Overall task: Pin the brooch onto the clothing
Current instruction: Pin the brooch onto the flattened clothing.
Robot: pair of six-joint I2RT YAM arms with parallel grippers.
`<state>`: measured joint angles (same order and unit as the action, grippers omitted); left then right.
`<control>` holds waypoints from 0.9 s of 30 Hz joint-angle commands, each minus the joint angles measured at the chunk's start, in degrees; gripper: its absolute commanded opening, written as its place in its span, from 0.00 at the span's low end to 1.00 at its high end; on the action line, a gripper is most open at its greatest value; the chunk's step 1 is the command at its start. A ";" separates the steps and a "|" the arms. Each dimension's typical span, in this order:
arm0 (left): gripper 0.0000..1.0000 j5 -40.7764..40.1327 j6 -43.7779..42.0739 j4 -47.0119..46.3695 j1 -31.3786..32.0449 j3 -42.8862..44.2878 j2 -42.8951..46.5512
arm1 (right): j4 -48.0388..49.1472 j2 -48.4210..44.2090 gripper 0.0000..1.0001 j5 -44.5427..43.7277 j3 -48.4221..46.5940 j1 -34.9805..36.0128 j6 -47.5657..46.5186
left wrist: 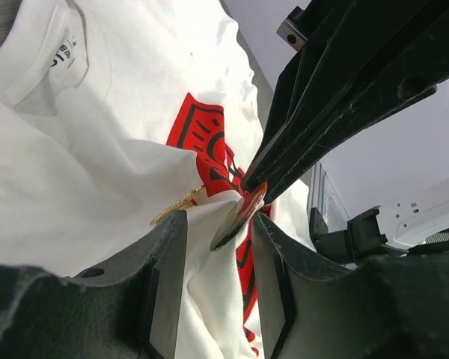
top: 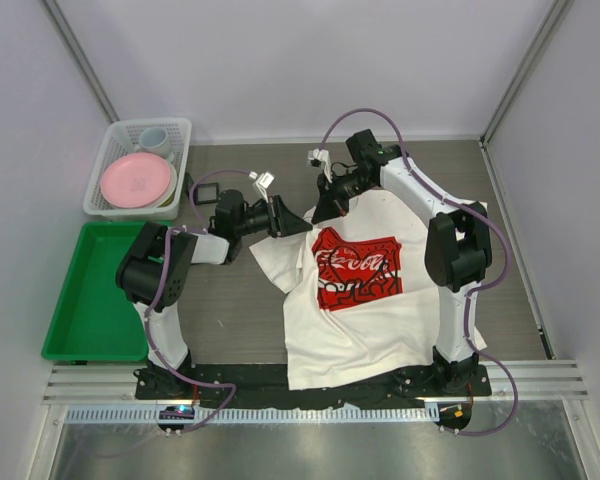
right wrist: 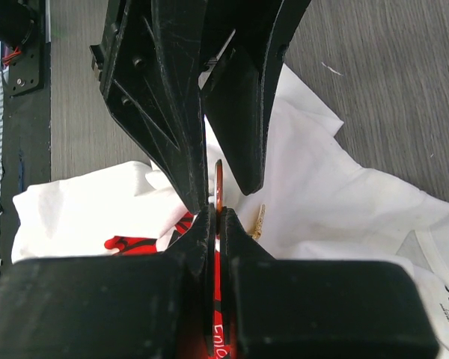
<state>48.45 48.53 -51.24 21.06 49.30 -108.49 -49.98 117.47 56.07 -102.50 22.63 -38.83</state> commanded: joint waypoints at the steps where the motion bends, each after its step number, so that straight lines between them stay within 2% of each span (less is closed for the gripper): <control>1: 0.43 -0.72 -2.57 -3.69 -0.58 -0.34 2.31 | -1.62 -1.19 0.01 4.92 -1.56 1.45 1.39; 11: 0.45 -0.19 -4.06 -4.30 -0.49 -0.34 2.58 | -1.62 0.21 0.01 5.54 -2.27 0.84 3.14; 15: 0.38 -1.42 -4.32 -3.51 -0.49 -0.52 2.84 | -1.53 0.56 0.01 5.98 -2.27 0.57 3.67; 20: 0.45 -3.00 -3.80 -3.07 -0.49 -1.48 3.63 | -1.53 1.09 0.01 6.07 -2.27 0.04 5.34; 27: 0.45 -4.15 -4.06 -1.93 -0.67 -2.36 4.42 | -1.53 1.97 0.01 5.80 -2.44 -0.66 6.92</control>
<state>47.37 45.98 -51.70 20.95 47.13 -106.83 -50.15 119.44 58.76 -102.65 21.93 -34.04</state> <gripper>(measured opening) 0.450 0.026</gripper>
